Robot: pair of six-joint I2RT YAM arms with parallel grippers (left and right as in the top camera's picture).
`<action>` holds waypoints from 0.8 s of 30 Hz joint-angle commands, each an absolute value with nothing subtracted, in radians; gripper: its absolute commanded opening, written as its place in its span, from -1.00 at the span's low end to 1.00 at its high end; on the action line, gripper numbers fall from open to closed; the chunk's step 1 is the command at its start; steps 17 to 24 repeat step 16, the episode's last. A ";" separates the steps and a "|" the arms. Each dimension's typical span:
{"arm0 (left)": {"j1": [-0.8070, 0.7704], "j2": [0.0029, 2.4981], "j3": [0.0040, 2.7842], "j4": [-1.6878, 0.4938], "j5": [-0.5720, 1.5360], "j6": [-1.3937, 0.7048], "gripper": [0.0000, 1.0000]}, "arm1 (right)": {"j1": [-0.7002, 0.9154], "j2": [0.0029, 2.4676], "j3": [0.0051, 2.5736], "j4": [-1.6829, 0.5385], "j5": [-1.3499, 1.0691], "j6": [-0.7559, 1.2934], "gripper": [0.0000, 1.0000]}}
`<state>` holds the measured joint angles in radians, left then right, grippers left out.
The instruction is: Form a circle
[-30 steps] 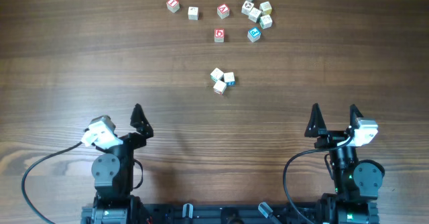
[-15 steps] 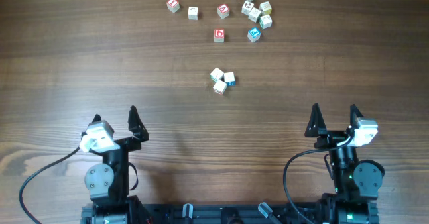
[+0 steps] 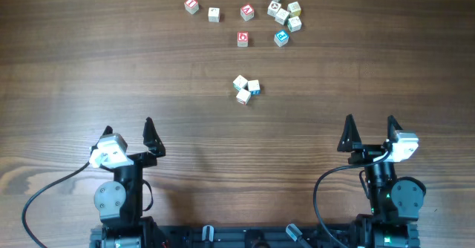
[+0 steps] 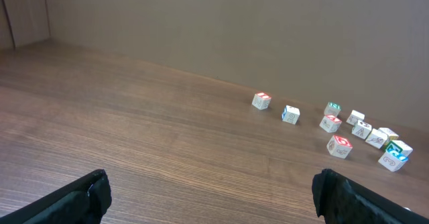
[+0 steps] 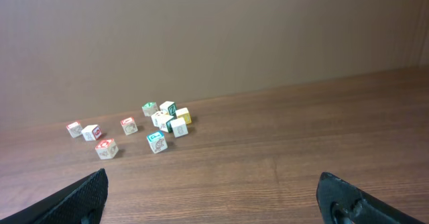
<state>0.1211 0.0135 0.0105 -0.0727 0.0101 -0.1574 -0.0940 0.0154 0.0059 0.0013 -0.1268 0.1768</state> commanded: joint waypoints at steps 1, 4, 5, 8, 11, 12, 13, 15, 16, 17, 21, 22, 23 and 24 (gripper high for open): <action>0.130 0.003 0.006 -0.076 0.033 -0.134 1.00 | -0.089 0.005 0.005 0.007 -0.119 0.158 0.99; 0.130 0.003 0.006 -0.076 0.033 -0.134 1.00 | -0.089 0.005 0.005 0.007 -0.119 0.158 0.99; 0.130 0.003 0.006 -0.076 0.033 -0.134 0.99 | -0.089 0.005 0.005 0.007 -0.119 0.158 0.99; 0.130 0.003 0.006 -0.076 0.033 -0.134 1.00 | -0.089 0.005 0.005 0.007 -0.119 0.158 0.99; 0.130 0.003 0.006 -0.076 0.033 -0.134 1.00 | -0.089 0.005 0.005 0.007 -0.119 0.157 1.00; 0.130 0.003 0.006 -0.076 0.033 -0.134 1.00 | -0.089 0.005 0.005 0.007 -0.119 0.158 0.99; 0.130 0.003 0.006 -0.076 0.033 -0.134 1.00 | -0.089 0.005 0.005 0.007 -0.119 0.158 0.98; 0.130 0.003 0.006 -0.076 0.033 -0.134 1.00 | -0.089 0.005 0.005 0.007 -0.119 0.158 0.99; 0.130 0.003 0.006 -0.076 0.033 -0.134 1.00 | -0.089 0.005 0.005 0.007 -0.119 0.158 0.99; 0.130 0.003 0.006 -0.076 0.033 -0.134 1.00 | -0.089 0.005 0.005 0.007 -0.119 0.158 0.99; 0.130 0.003 0.006 -0.076 0.033 -0.134 1.00 | -0.089 0.005 0.005 0.007 -0.119 0.158 0.99; 0.130 0.003 0.006 -0.076 0.033 -0.134 1.00 | -0.089 0.005 0.005 0.007 -0.119 0.158 0.99; 0.130 0.003 0.006 -0.076 0.033 -0.134 1.00 | -0.089 0.005 0.005 0.007 -0.119 0.158 0.99; 0.130 0.003 0.006 -0.076 0.033 -0.134 1.00 | -0.089 0.005 0.005 0.007 -0.119 0.158 0.99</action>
